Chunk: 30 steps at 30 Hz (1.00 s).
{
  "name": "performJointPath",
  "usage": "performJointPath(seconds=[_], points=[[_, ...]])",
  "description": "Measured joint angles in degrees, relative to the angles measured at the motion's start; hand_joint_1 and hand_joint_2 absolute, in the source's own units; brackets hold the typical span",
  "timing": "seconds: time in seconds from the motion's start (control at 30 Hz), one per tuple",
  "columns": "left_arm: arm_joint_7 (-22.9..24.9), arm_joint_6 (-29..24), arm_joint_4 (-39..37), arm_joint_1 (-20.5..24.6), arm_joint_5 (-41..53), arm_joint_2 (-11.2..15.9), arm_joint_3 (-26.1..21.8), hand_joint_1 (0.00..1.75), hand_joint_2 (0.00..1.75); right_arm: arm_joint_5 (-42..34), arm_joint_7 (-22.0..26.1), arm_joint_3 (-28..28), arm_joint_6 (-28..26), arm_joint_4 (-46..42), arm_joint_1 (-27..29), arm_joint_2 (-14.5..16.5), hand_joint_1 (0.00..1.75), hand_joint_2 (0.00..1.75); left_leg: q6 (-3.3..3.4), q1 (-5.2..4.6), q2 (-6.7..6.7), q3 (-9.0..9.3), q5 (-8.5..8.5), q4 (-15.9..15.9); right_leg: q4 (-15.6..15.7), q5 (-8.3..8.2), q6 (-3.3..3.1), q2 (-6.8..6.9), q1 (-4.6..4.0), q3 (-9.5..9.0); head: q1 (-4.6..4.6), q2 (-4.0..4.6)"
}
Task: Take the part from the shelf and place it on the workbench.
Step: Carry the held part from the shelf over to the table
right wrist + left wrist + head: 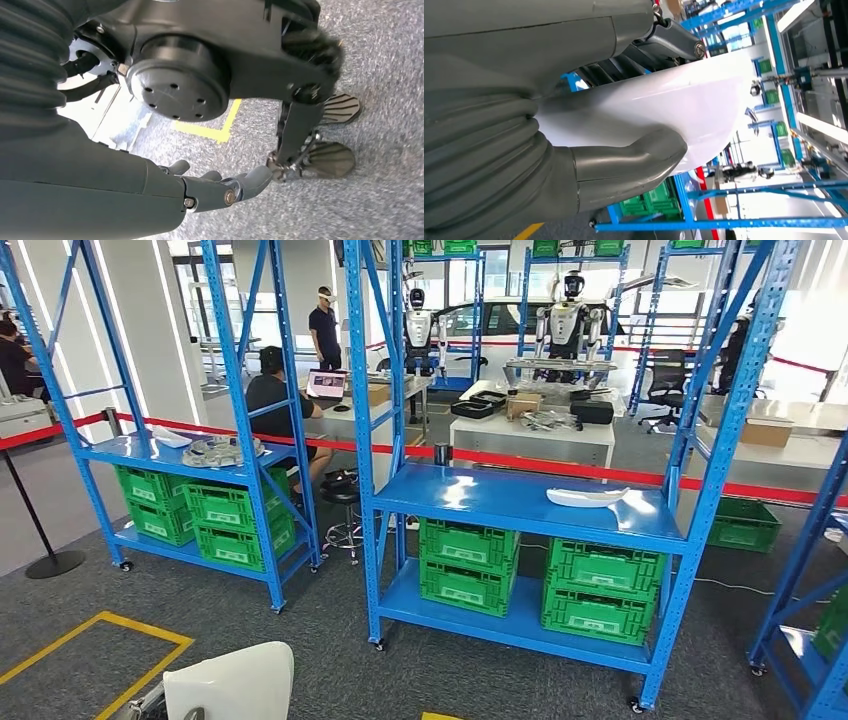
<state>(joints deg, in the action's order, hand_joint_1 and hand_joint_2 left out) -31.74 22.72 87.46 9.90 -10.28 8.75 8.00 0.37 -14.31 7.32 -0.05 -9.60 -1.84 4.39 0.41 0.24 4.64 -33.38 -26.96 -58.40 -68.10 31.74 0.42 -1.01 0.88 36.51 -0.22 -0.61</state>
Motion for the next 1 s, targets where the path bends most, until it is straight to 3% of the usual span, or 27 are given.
performJointPath(seconds=[0.07, 0.1, 0.17, 0.2, 0.27, 0.33, 0.4, 0.43, 0.5, 0.57, 0.63, 0.7, 0.77, 0.83, 0.9, 0.93, 0.97, 1.0], points=[[0.01, 0.02, -0.12, 0.13, 0.03, -0.15, 0.01, 1.75, 1.75, -0.21, 0.10, 0.00, -0.18, 0.00, -0.10, -0.01, 0.00, 1.75, -0.58, -0.07, 1.40, -0.57, -0.10, -0.68, 6.45, -2.01, -0.24, -2.18, 0.19, -3.10, 0.00, 0.00], [0.02, 0.03, -0.15, 0.19, 0.05, -0.21, 0.01, 1.75, 1.75, -0.30, 0.19, 0.00, -0.24, 0.00, -0.12, -0.02, 0.00, 1.75, -0.97, -0.06, 2.00, -0.90, -0.04, -0.86, 7.72, -2.09, -0.37, -2.75, 0.19, -3.62, -0.02, 0.00], [0.04, 0.06, -0.24, 0.23, 0.07, -0.27, 0.03, 1.75, 1.75, -0.43, 0.13, 0.00, -0.29, 0.00, -0.21, -0.02, 0.00, 1.75, -1.86, 0.14, 3.31, -1.49, 0.32, -0.72, 7.99, -2.16, -0.89, -1.92, 0.05, -3.63, -0.05, 0.00], [0.03, 0.08, -0.26, 0.18, 0.08, -0.26, 0.04, 1.75, 1.75, -0.44, 0.00, 0.00, -0.31, 0.00, -0.31, 0.01, 0.00, 1.75, -2.19, 0.20, 3.30, -1.71, 0.35, -0.76, 8.19, -2.34, -1.29, -1.22, 0.03, -3.67, -0.07, 0.00], [0.03, 0.08, -0.29, 0.31, 0.08, -0.19, 0.04, 1.75, 1.75, -0.46, -0.08, 0.01, -0.32, 0.00, -0.46, 0.04, 0.00, 1.75, -2.73, 0.06, 0.81, -3.03, -1.14, -2.98, 8.68, -2.69, -2.09, 0.15, 0.16, -3.76, -0.26, 0.00], [0.03, 0.08, -0.40, 0.49, 0.07, -0.21, 0.06, 1.75, 1.75, -0.46, 0.02, 0.02, -0.32, 0.00, -0.31, 0.04, 0.00, 1.75, -3.17, 0.03, -2.83, -6.05, -4.73, -9.63, 8.84, -2.75, -2.50, 1.63, 0.03, -3.73, -0.46, 0.00], [0.07, 0.09, -0.66, 0.42, 0.08, -0.27, 0.09, 1.75, 1.75, -0.46, 0.03, 0.02, -0.33, 0.00, -0.13, 0.04, 0.00, 1.75, -3.51, 0.26, -4.13, -8.79, -7.09, -15.93, 8.83, -2.71, -2.58, 3.29, -0.11, -3.64, -0.46, 0.00], [0.11, 0.10, -0.83, 0.40, 0.10, -0.27, 0.10, 1.75, 1.75, -0.47, 0.02, 0.02, -0.33, 0.00, -0.11, 0.04, 0.00, 1.75, -3.57, 0.34, -4.34, -8.77, -6.76, -16.34, 8.82, -2.70, -2.58, 4.10, -0.13, -3.63, -0.48, 0.00], [0.18, 0.10, -1.03, 0.56, 0.16, -0.27, 0.11, 1.75, 1.75, -0.48, 0.01, 0.02, -0.35, 0.00, -0.22, 0.05, 0.00, 1.75, -3.43, 0.36, -5.45, -5.26, -3.58, -10.49, 8.82, -2.64, -2.48, 5.54, -0.15, -3.76, -0.49, 0.00], [0.19, 0.10, -1.08, 0.98, 0.20, -0.27, 0.12, 1.75, 1.75, -0.49, 0.01, 0.02, -0.35, 0.00, -0.30, 0.05, 0.00, 1.75, -2.77, -0.09, -8.19, -1.00, -1.14, -2.79, 8.79, -2.48, -2.12, 6.74, -0.36, -3.98, -0.46, 0.00], [0.21, 0.12, -1.13, 1.29, 0.21, -0.23, 0.14, 1.75, 1.75, -0.50, 0.02, 0.02, -0.36, 0.00, -0.35, 0.06, 0.00, 1.75, -1.99, -0.64, -9.21, 0.26, -0.66, 0.00, 8.83, -2.41, -1.60, 7.85, -0.54, -4.15, -0.42, 0.00], [0.26, 0.12, -1.14, 1.26, 0.21, -0.21, 0.16, 1.75, 1.75, -0.50, 0.02, 0.02, -0.37, -0.01, -0.43, 0.09, 0.00, 1.75, -1.29, -0.65, -7.75, 0.04, -0.25, 0.24, 8.88, -2.29, -0.93, 8.64, -0.44, -4.28, -0.36, 0.00], [0.27, 0.12, -1.03, 1.43, 0.20, -0.29, 0.19, 1.75, 1.75, -0.52, 0.02, 0.01, -0.37, -0.01, -0.51, 0.13, 0.00, 1.75, -0.52, -0.33, -6.42, 0.16, 0.23, 0.68, 6.87, -0.73, -0.37, 6.21, -0.28, -3.54, -0.25, 0.00], [0.28, 0.18, -1.01, 1.72, 0.19, -0.43, 0.20, 1.75, 1.75, -0.54, 0.02, 0.00, -0.37, -0.01, -0.38, 0.14, 0.00, 1.75, 0.04, -0.16, -5.05, 0.17, 0.56, 0.81, 0.39, 2.72, -0.24, 2.47, -0.20, -0.66, -0.09, 0.00], [0.32, 0.36, -1.15, 1.76, 0.19, -0.57, 0.21, 1.75, 1.75, -0.53, 0.01, 0.00, -0.41, 0.00, -0.12, 0.13, 0.00, 1.75, 0.23, -0.19, -3.46, -0.10, 0.64, 0.66, -6.50, 5.14, -0.25, 1.25, -0.21, 2.79, 0.00, 0.00], [0.32, 0.44, -1.24, 1.74, 0.19, -0.63, 0.21, 1.75, 1.75, -0.52, 0.01, 0.00, -0.42, 0.00, -0.05, 0.12, 0.00, 1.75, 0.23, -0.18, -2.58, -0.21, 0.64, 0.50, -7.54, 4.86, -0.26, 1.12, -0.18, 3.47, 0.03, 0.00], [0.33, 0.48, -1.32, 1.73, 0.19, -0.64, 0.22, 1.75, 1.75, -0.52, 0.01, 0.00, -0.43, 0.00, -0.05, 0.11, 0.00, 1.75, 0.16, -0.13, -1.73, -0.29, 0.60, 0.27, -6.30, 3.52, -0.25, 1.02, -0.11, 3.06, 0.05, 0.00], [0.33, 0.49, -1.39, 1.73, 0.19, -0.64, 0.22, 1.75, 1.75, -0.50, 0.01, 0.00, -0.41, 0.00, -0.09, 0.10, 0.00, 1.75, -0.01, -0.04, -0.91, -0.36, 0.51, -0.04, -3.07, 1.42, -0.20, 0.70, 0.04, 1.63, 0.07, 0.00]])
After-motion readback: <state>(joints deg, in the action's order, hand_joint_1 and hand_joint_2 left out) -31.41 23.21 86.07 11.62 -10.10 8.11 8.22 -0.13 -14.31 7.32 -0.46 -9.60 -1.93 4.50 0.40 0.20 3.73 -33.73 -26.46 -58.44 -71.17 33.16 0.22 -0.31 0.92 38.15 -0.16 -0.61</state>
